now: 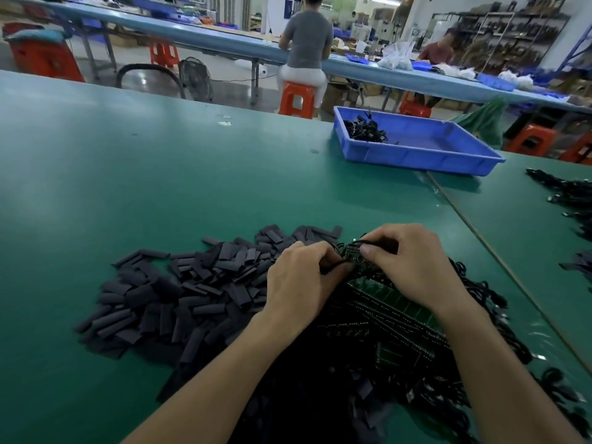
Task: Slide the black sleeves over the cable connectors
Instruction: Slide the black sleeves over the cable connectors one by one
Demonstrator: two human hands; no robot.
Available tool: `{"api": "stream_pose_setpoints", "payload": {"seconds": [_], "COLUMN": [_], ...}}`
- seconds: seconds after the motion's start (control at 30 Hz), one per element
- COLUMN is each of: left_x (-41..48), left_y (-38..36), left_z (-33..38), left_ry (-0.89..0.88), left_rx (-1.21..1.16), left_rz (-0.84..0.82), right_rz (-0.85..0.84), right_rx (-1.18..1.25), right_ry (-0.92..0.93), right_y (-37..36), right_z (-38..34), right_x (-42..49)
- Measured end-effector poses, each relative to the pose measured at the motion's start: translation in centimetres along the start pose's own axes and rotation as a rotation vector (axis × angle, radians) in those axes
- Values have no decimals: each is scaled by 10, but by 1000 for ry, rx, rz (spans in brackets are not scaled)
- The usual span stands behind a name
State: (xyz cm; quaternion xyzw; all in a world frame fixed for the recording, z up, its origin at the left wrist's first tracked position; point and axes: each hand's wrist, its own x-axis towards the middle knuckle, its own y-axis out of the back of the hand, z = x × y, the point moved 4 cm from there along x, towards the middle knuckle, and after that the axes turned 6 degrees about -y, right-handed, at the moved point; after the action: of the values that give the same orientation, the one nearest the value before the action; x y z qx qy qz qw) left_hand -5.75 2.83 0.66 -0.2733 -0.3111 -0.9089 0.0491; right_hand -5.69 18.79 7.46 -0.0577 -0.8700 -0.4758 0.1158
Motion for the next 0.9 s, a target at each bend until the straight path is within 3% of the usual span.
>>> {"api": "stream_pose_setpoints", "payload": {"seconds": [0.13, 0.33, 0.57, 0.67, 0.8, 0.9], "left_x": [1, 1, 7, 10, 18, 22], "left_y": [0, -4, -11, -16, -12, -8], "left_z": [1, -2, -4, -12, -19, -22], "left_ry": [-15, 67, 137, 190, 172, 224], "left_rx": [90, 56, -107, -219, -364, -553], "left_rz": [-15, -41, -85, -107, -243, -345], "right_rz": [40, -128, -173, -247, -359, -278], "right_rx": [88, 403, 737, 668, 317, 83], "right_ry": [-101, -314, -103, 40, 100, 119], "right_y": [1, 3, 25, 22, 21, 15], "right_z": [2, -1, -18, -26, -18, -9], "right_x": [3, 3, -1, -6, -15, -18]}}
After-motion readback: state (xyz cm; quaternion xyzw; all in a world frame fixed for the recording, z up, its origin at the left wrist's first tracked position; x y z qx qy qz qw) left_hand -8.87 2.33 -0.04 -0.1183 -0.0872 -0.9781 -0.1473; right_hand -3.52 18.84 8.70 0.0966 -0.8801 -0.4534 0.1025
